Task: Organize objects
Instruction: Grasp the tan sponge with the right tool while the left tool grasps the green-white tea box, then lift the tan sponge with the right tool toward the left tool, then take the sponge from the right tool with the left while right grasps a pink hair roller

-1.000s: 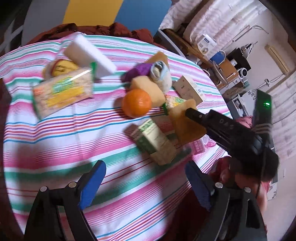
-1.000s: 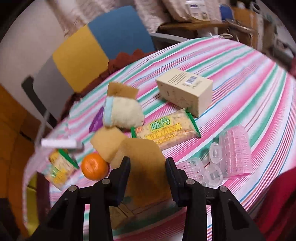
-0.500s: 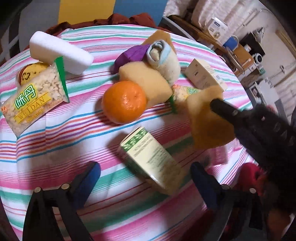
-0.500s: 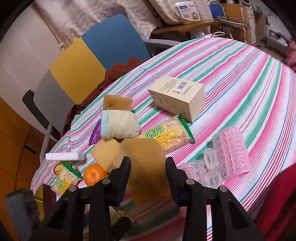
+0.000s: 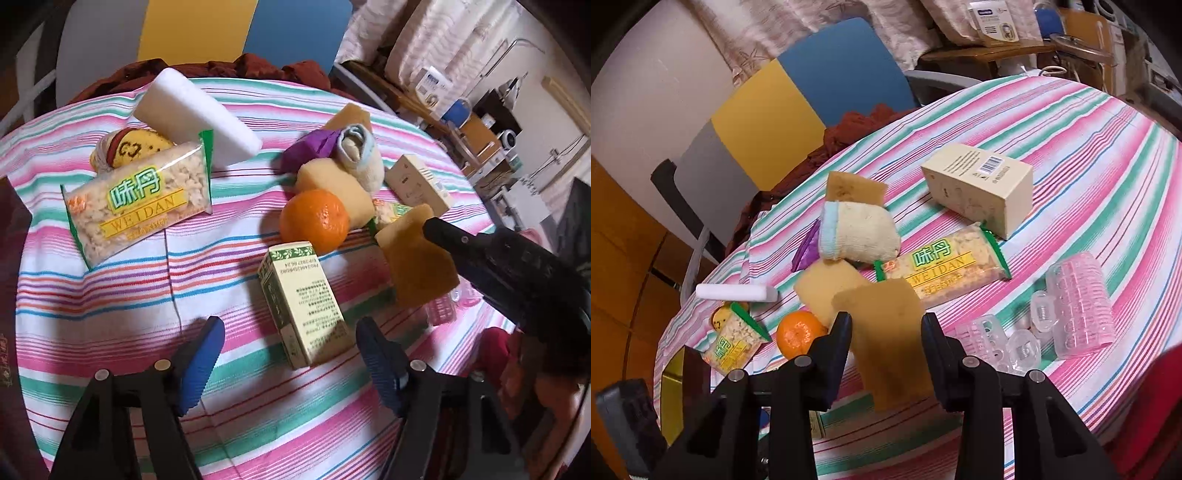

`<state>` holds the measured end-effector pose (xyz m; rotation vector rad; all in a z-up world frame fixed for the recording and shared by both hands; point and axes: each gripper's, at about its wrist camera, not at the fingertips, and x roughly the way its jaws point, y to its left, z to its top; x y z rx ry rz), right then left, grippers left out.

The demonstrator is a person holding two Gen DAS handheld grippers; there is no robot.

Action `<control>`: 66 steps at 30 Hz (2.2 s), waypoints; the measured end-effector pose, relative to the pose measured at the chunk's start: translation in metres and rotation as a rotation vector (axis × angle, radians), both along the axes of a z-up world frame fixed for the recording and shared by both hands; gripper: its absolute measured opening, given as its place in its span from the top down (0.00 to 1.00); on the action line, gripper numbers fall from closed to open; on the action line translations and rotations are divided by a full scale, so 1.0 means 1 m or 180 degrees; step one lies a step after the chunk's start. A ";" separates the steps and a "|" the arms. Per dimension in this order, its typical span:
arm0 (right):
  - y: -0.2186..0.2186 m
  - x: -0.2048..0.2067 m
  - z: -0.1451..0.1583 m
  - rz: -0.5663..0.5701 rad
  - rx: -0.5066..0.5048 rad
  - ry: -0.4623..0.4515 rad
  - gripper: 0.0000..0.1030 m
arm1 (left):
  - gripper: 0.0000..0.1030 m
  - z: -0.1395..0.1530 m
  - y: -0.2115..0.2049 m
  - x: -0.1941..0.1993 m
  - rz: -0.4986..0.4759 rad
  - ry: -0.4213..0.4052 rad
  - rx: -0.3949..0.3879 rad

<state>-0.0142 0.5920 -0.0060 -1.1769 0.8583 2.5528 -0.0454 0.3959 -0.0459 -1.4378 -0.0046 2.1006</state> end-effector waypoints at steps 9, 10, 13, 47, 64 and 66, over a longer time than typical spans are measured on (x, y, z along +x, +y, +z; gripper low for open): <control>-0.007 -0.005 -0.005 0.0125 0.0034 -0.0096 0.56 | 0.68 -0.011 0.018 0.000 -0.0247 0.0326 -0.0350; -0.008 -0.006 -0.006 0.0145 0.0022 -0.0100 0.46 | 0.71 -0.012 0.014 -0.001 -0.0257 0.0343 -0.0342; -0.013 -0.010 -0.009 0.0234 0.0060 -0.0177 0.30 | 0.71 -0.012 0.002 -0.002 -0.0264 0.0362 -0.0228; -0.069 0.017 0.005 0.0481 -0.0623 0.0303 0.65 | 0.71 0.050 -0.161 0.049 -0.0039 0.0734 0.0536; -0.106 0.020 0.015 0.0273 0.0292 -0.0268 0.31 | 0.71 0.056 -0.207 0.052 0.0163 0.0771 0.0730; -0.102 0.020 0.001 0.0283 0.0282 -0.0457 0.39 | 0.71 0.057 -0.206 0.052 0.0150 0.0771 0.0746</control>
